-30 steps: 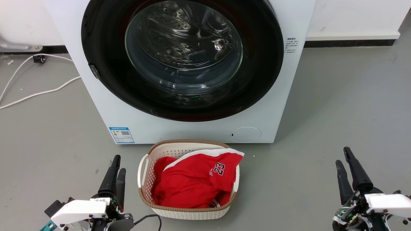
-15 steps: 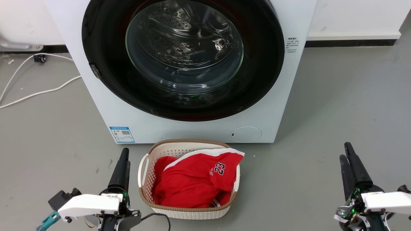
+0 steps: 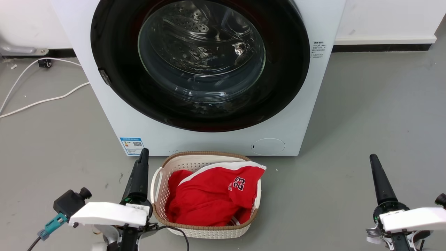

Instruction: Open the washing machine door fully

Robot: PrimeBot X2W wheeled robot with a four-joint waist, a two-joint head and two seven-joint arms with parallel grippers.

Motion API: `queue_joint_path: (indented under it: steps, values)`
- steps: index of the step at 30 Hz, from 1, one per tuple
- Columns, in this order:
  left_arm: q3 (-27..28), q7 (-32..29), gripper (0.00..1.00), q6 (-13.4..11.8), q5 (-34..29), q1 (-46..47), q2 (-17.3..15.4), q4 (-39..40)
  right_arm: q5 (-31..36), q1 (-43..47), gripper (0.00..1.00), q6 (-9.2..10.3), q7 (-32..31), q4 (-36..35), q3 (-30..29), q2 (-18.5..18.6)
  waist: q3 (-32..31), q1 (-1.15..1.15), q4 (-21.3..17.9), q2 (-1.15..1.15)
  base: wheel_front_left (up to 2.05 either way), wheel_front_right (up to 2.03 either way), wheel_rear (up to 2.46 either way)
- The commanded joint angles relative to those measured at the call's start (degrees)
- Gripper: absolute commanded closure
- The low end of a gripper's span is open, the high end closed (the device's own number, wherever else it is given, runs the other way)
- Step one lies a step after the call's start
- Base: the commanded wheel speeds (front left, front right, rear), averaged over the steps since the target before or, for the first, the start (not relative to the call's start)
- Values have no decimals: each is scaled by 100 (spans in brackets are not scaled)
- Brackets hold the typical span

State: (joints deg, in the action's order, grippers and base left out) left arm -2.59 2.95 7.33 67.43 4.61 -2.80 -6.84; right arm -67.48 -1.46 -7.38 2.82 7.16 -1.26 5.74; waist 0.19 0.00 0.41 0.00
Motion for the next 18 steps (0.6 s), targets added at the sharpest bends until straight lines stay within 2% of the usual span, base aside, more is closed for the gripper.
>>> queue_joint_path:
  steps: [1, 10, 18]
  values:
    - [-23, 51, 0, 12, -274, 139, -19, 145, 228, -41, 0, -7, 56, -116, 23, 65, -1, 0, 1, 0, 0, 0, 0]
    - [-112, 221, 0, 10, -1813, 76, -33, 239, 1469, 9, 0, -8, 178, -143, 38, 104, -17, 0, 8, 0, 0, 0, 0]
    - [-236, 362, 0, -39, -2915, 11, -133, 225, 2397, 86, 0, -9, 99, -264, -4, 27, -37, 0, 13, 0, 0, 0, 0]
